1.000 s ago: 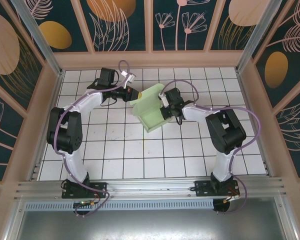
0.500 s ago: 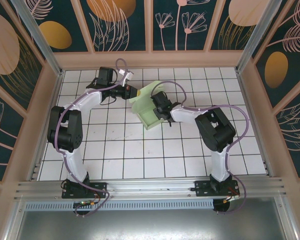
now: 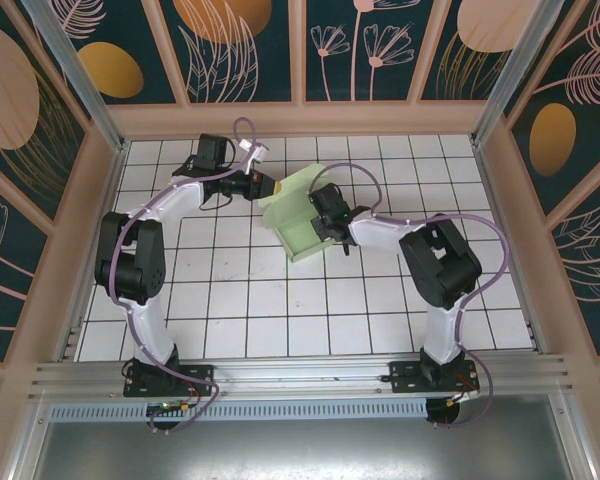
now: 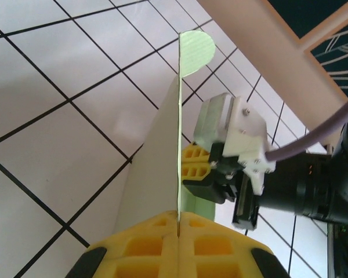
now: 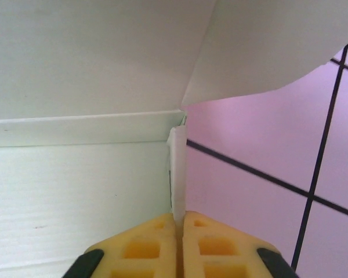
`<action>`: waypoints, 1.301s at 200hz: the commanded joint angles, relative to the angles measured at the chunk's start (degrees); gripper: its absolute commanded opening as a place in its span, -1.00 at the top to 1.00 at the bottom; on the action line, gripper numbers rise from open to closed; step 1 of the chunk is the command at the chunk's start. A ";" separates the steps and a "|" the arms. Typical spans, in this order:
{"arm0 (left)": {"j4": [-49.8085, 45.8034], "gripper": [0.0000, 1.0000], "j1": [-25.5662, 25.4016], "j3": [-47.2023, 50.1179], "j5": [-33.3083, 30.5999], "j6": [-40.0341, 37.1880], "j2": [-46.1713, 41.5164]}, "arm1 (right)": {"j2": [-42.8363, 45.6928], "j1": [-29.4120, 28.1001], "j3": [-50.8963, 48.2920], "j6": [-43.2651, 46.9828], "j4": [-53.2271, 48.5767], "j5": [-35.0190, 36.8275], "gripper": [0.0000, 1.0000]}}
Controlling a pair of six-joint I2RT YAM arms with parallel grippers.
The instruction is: Fold the paper box
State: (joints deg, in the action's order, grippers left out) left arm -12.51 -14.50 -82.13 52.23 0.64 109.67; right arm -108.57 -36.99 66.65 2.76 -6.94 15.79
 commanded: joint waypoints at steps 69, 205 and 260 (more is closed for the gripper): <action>-12.45 1.00 -0.35 -2.58 1.08 -12.40 0.97 | 11.11 2.23 -7.35 -3.95 3.19 -10.55 0.00; -11.88 1.00 -1.52 -0.94 0.73 -17.35 -2.22 | 15.11 10.50 -15.74 -11.18 3.25 -31.33 0.40; -11.39 0.99 -1.50 0.13 0.02 -17.56 -2.70 | 11.75 10.52 -15.16 -10.98 3.16 -32.94 0.71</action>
State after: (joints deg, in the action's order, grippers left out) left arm -24.67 -15.77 -82.54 52.01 -15.20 108.68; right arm -95.70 -26.39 50.19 -7.99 -3.05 -15.57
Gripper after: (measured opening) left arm 0.042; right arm 0.160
